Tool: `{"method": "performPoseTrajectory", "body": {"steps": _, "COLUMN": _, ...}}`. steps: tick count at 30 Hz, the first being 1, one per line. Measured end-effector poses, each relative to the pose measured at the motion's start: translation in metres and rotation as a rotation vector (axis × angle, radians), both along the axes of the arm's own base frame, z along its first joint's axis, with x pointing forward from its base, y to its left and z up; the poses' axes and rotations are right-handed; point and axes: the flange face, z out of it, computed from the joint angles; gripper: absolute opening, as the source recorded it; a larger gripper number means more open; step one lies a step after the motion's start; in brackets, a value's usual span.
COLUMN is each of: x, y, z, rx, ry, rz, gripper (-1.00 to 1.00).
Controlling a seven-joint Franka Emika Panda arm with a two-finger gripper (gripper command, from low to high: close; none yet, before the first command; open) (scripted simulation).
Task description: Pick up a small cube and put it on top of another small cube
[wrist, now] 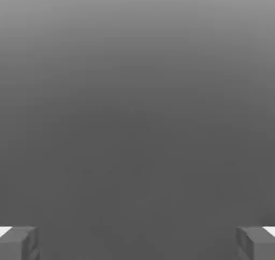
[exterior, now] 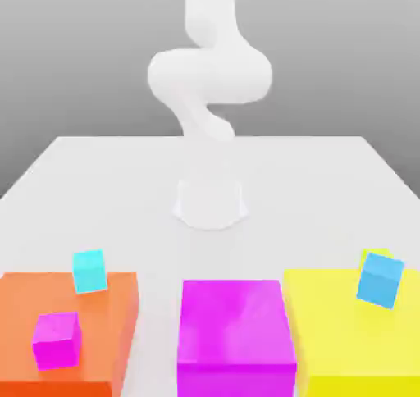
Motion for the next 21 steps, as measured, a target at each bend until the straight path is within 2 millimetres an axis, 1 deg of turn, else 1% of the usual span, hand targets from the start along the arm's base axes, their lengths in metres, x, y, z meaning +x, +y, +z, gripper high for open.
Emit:
{"method": "performPoseTrajectory", "body": {"steps": 2, "x": 0.021, "y": 0.036, "z": -0.045, "rx": 0.009, "ry": 0.069, "rz": 0.006, "gripper": 0.00}}
{"method": "performPoseTrajectory", "body": {"steps": 5, "x": 0.037, "y": 0.088, "z": -0.112, "rx": 0.015, "ry": 0.165, "rz": 0.015, "gripper": 0.00}}
{"method": "performPoseTrajectory", "body": {"steps": 7, "x": 0.039, "y": 0.121, "z": -0.158, "rx": 0.017, "ry": 0.228, "rz": 0.022, "gripper": 0.00}}
{"method": "performPoseTrajectory", "body": {"steps": 10, "x": 0.029, "y": 0.167, "z": -0.226, "rx": 0.014, "ry": 0.322, "rz": 0.034, "gripper": 0.00}}
{"method": "performPoseTrajectory", "body": {"steps": 13, "x": 0.004, "y": 0.208, "z": -0.292, "rx": 0.007, "ry": 0.416, "rz": 0.046, "gripper": 0.00}}
{"method": "performPoseTrajectory", "body": {"steps": 16, "x": -0.034, "y": 0.242, "z": -0.355, "rx": -0.004, "ry": 0.511, "rz": 0.057, "gripper": 0.00}}
{"method": "performPoseTrajectory", "body": {"steps": 17, "x": -0.049, "y": 0.251, "z": -0.375, "rx": -0.009, "ry": 0.543, "rz": 0.060, "gripper": 0.00}}
{"method": "performPoseTrajectory", "body": {"steps": 18, "x": -0.071, "y": 0.265, "z": -0.394, "rx": -0.019, "ry": 0.575, "rz": 0.080, "gripper": 0.00}}
{"method": "performPoseTrajectory", "body": {"steps": 19, "x": -0.085, "y": 0.269, "z": -0.412, "rx": -0.021, "ry": 0.608, "rz": 0.072, "gripper": 0.00}}
{"method": "performPoseTrajectory", "body": {"steps": 21, "x": -0.125, "y": 0.282, "z": -0.446, "rx": -0.037, "ry": 0.672, "rz": 0.084, "gripper": 0.00}}
